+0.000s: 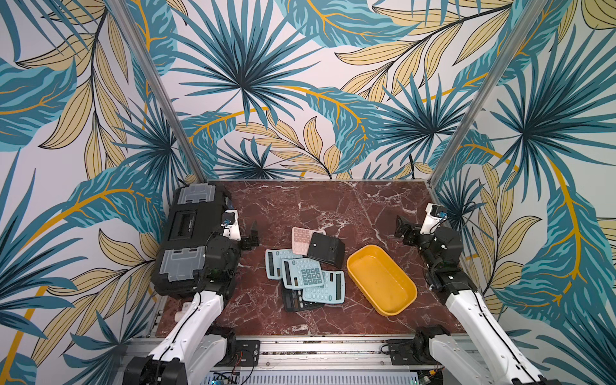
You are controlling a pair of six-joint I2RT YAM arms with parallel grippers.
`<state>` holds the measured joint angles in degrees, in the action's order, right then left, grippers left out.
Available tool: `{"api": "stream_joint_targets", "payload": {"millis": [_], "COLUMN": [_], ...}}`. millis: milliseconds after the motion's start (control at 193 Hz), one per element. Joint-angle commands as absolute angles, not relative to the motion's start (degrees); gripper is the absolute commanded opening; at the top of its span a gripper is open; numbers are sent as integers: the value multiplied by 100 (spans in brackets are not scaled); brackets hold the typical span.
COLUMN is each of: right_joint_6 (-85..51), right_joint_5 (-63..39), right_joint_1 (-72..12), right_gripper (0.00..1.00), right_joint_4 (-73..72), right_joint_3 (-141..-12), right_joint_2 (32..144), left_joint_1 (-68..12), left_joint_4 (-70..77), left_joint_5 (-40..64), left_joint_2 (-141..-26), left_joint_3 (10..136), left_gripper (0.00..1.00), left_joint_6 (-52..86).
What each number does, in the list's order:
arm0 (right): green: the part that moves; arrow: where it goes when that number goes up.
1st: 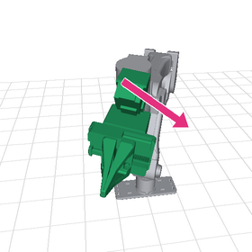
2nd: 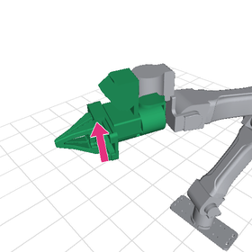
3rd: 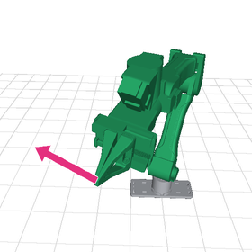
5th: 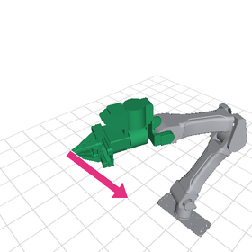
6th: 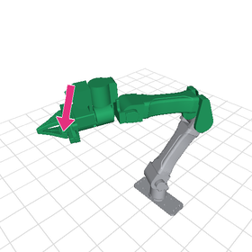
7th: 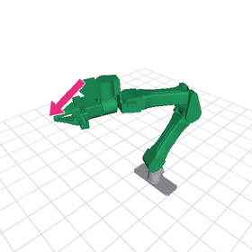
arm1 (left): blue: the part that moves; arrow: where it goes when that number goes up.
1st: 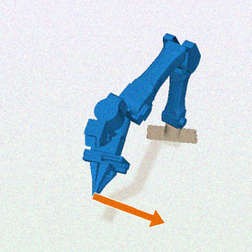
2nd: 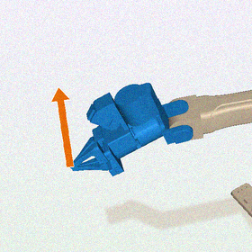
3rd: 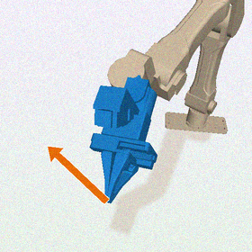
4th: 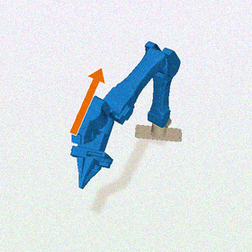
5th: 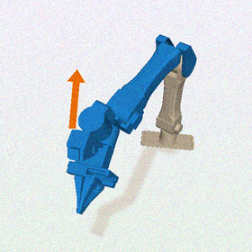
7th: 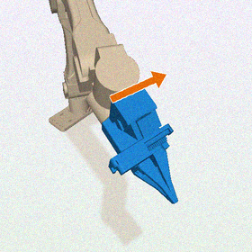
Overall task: Put the calculator in the storage box
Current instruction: Move the storage box to the center of the board.
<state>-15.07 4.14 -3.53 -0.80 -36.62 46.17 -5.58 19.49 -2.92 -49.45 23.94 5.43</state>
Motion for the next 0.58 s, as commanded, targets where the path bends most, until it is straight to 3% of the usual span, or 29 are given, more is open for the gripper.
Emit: {"api": "stream_joint_targets", "payload": {"millis": [0,171,197,264,362,574], "right_joint_6": [-2079,-3171,-3298,-3638,-3855,-4400], "right_joint_5": [9,-411,-482,-647,-1041,-1899], "right_joint_1": [-375,-358,-355,-358,-360,-371], "right_gripper": [99,100,100,100,100,100], "right_joint_4": [1783,2790,2815,2845,2956,2742], "right_joint_3": [-3977,-4055,-4010,-3904,-3855,-3512], "right_joint_2": [4248,3641,3561,3405,3387,3655], "left_joint_1": [-593,-606,-606,-607,-606,-608], "left_joint_4": [887,-392,-547,-998,-874,-491], "left_joint_5": [333,1036,1655,2043,2304,1114], "left_joint_2": [-4300,-3185,-3091,-2815,-2465,-2303], "left_joint_3": [2758,2967,3006,3092,2777,1995], "left_gripper": [100,100,100,100,100,100], "left_joint_6": [1638,2161,2448,2237,2262,3200]}}
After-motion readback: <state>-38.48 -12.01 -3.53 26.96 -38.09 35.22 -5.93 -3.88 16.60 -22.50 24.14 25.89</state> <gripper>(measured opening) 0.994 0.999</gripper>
